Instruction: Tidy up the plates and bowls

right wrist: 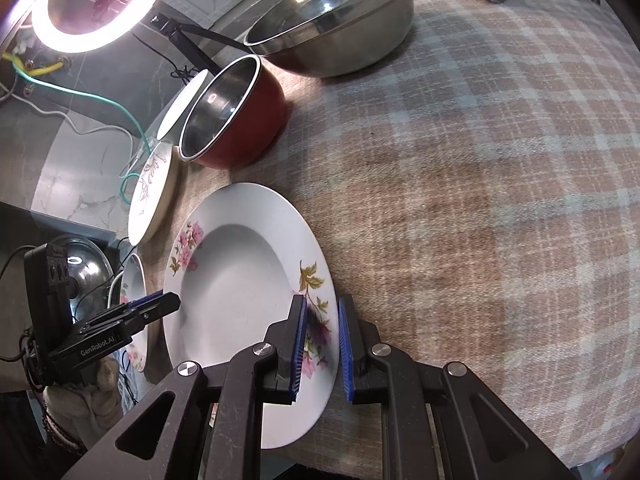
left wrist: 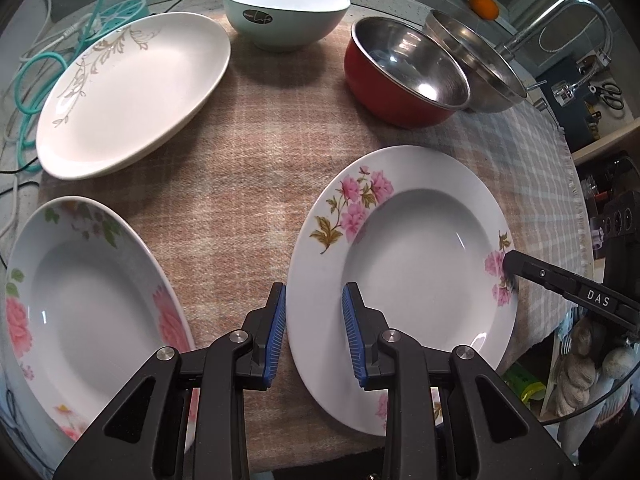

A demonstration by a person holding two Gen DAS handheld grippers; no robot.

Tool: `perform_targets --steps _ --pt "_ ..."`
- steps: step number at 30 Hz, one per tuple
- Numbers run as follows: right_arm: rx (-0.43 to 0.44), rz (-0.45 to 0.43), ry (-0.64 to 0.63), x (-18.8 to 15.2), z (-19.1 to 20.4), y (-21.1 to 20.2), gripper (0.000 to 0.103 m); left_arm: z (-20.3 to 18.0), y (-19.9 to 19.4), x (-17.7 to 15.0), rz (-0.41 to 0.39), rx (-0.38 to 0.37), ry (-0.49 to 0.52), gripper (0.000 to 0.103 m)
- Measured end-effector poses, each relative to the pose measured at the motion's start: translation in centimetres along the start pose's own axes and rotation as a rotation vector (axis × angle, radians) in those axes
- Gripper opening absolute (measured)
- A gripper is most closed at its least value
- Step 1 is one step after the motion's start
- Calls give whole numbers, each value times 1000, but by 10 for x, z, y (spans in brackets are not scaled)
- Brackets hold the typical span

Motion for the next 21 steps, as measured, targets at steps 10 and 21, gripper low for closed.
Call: perform_targets --steps 10,21 --pt "-11 -6 -1 0 -8 -8 14 -10 -1 -9 12 -12 -6 26" --pt "-27 -13 -4 -1 -13 -12 15 -20 -2 -18 18 -19 -5 26"
Point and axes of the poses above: each gripper's, at about its wrist camera, not at the fingertips, and y roughly the way its jaws point, z to its left, x to its top, the point moved 8 cm from there along y, roughly the way its jaws point, and after that the axes turned 10 degrees about x, right-handed, at the moved point
